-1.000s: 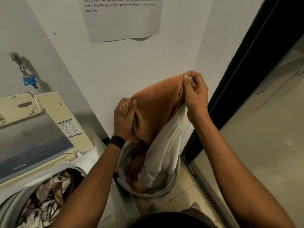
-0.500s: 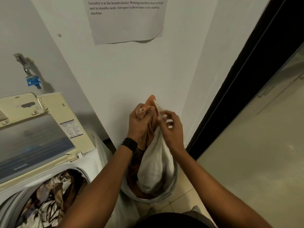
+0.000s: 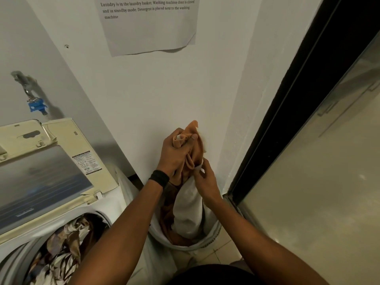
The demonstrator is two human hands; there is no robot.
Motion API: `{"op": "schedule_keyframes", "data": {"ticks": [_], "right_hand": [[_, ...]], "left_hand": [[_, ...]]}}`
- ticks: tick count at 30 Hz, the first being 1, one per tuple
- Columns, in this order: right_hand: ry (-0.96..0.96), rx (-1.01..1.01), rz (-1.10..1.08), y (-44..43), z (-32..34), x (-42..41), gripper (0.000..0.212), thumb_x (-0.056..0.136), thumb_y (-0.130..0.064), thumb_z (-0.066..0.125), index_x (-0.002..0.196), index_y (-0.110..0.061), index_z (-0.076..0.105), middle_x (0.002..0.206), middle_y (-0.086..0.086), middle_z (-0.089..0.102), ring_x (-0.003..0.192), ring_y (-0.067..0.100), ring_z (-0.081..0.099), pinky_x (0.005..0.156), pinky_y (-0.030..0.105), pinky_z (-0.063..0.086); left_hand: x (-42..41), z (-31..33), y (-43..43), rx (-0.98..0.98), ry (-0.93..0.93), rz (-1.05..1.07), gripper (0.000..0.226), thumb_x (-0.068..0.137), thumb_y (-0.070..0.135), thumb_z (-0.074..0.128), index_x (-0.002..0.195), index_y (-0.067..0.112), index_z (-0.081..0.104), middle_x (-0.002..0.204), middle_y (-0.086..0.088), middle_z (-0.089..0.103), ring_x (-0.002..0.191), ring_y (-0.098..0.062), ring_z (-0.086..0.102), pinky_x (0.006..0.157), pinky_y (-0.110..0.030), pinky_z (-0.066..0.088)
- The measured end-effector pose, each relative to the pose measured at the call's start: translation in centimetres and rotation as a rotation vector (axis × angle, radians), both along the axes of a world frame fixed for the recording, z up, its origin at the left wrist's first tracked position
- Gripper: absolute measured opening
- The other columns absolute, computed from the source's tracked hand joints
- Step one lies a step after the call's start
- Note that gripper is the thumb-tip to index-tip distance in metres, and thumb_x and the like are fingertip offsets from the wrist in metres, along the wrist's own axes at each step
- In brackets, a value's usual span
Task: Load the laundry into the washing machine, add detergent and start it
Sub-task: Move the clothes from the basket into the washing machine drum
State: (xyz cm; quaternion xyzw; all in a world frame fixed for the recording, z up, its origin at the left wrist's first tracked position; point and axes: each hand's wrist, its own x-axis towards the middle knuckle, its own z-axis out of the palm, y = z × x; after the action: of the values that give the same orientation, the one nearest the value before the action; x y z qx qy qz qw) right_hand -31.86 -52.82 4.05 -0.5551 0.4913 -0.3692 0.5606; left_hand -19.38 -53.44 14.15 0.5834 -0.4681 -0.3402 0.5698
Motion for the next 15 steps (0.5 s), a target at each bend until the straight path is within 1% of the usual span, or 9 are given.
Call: {"op": "schedule_keyframes", "data": {"ticks": [1, 3, 5, 6, 7, 9, 11, 13, 15], "right_hand": [[-0.019, 0.022, -0.021, 0.0, -0.2, 0.1, 0.023, 0.109, -0.034, 0.047, 0.130, -0.035, 0.056, 0.118, -0.021, 0.065, 0.107, -0.004, 0.063, 0.095, 0.021, 0.052], [-0.067, 0.103, -0.084, -0.1, 0.0, 0.0, 0.019, 0.109, -0.033, 0.046, 0.113, -0.030, 0.064, 0.108, -0.010, 0.070, 0.106, 0.008, 0.067, 0.100, 0.038, 0.056], [-0.129, 0.203, -0.121, 0.0, 0.4, -0.4, 0.022, 0.109, -0.034, 0.045, 0.112, -0.022, 0.064, 0.109, -0.002, 0.069, 0.108, 0.020, 0.067, 0.100, 0.051, 0.056], [-0.143, 0.244, -0.123, 0.2, 1.0, -0.7, 0.023, 0.109, -0.033, 0.043, 0.114, -0.019, 0.062, 0.110, 0.000, 0.067, 0.108, 0.021, 0.066, 0.098, 0.050, 0.057], [-0.136, 0.258, -0.116, 0.3, 1.6, -1.0, 0.024, 0.110, -0.033, 0.041, 0.114, -0.019, 0.059, 0.109, 0.001, 0.065, 0.104, 0.020, 0.064, 0.092, 0.043, 0.059], [-0.031, 0.179, -0.069, 0.8, 3.8, -2.0, 0.026, 0.111, -0.034, 0.036, 0.111, -0.018, 0.057, 0.101, 0.004, 0.062, 0.088, 0.018, 0.063, 0.070, 0.021, 0.055], [0.123, -0.038, 0.037, 0.7, 6.4, -3.5, 0.020, 0.107, -0.043, 0.046, 0.113, -0.025, 0.054, 0.094, 0.004, 0.065, 0.075, 0.018, 0.066, 0.059, 0.020, 0.054], [0.240, -0.234, 0.208, -0.2, 10.1, -5.0, 0.039, 0.095, -0.051, 0.066, 0.122, -0.032, 0.046, 0.096, 0.001, 0.066, 0.071, 0.015, 0.069, 0.057, 0.025, 0.058], [0.321, -0.357, 0.313, -2.1, 13.8, -6.1, 0.045, 0.087, -0.049, 0.076, 0.117, -0.032, 0.048, 0.095, -0.007, 0.063, 0.072, 0.005, 0.066, 0.059, 0.018, 0.053]], "left_hand": [[0.2, 0.0, 0.0, 0.000, 0.000, 0.000, 0.028, 0.096, 0.025, 0.071, 0.084, 0.005, 0.057, 0.075, -0.003, 0.057, 0.068, -0.011, 0.054, 0.065, -0.020, 0.049], [0.6, 0.1, 0.1, -0.004, 0.013, 0.031, 0.029, 0.096, 0.026, 0.072, 0.079, 0.010, 0.054, 0.070, 0.001, 0.054, 0.066, -0.012, 0.051, 0.063, -0.022, 0.047], [1.2, -0.1, 0.1, -0.008, 0.000, 0.077, 0.034, 0.096, 0.027, 0.073, 0.075, 0.014, 0.049, 0.067, 0.004, 0.050, 0.064, -0.012, 0.047, 0.061, -0.024, 0.044], [1.6, -0.2, 0.2, -0.011, -0.016, 0.105, 0.036, 0.096, 0.027, 0.073, 0.074, 0.015, 0.047, 0.066, 0.006, 0.048, 0.064, -0.011, 0.045, 0.060, -0.023, 0.042], [1.9, -0.2, 0.2, -0.020, -0.026, 0.135, 0.037, 0.096, 0.026, 0.073, 0.072, 0.016, 0.045, 0.064, 0.009, 0.047, 0.062, -0.009, 0.043, 0.060, -0.021, 0.041], [2.4, -0.2, 0.5, -0.045, -0.032, 0.192, 0.040, 0.097, 0.023, 0.072, 0.070, 0.019, 0.042, 0.062, 0.013, 0.044, 0.060, -0.004, 0.041, 0.059, -0.017, 0.038], [3.0, 0.0, 0.8, -0.072, -0.042, 0.228, 0.040, 0.098, 0.021, 0.071, 0.070, 0.020, 0.042, 0.065, 0.010, 0.044, 0.061, -0.003, 0.041, 0.060, -0.016, 0.038], [3.6, 0.6, 1.2, -0.104, -0.056, 0.255, 0.040, 0.098, 0.020, 0.071, 0.070, 0.021, 0.042, 0.066, 0.010, 0.045, 0.062, -0.003, 0.042, 0.061, -0.016, 0.039], [4.2, 1.3, 1.3, -0.144, -0.086, 0.268, 0.039, 0.098, 0.019, 0.070, 0.071, 0.020, 0.043, 0.066, 0.009, 0.045, 0.062, -0.003, 0.043, 0.062, -0.017, 0.039]]}}
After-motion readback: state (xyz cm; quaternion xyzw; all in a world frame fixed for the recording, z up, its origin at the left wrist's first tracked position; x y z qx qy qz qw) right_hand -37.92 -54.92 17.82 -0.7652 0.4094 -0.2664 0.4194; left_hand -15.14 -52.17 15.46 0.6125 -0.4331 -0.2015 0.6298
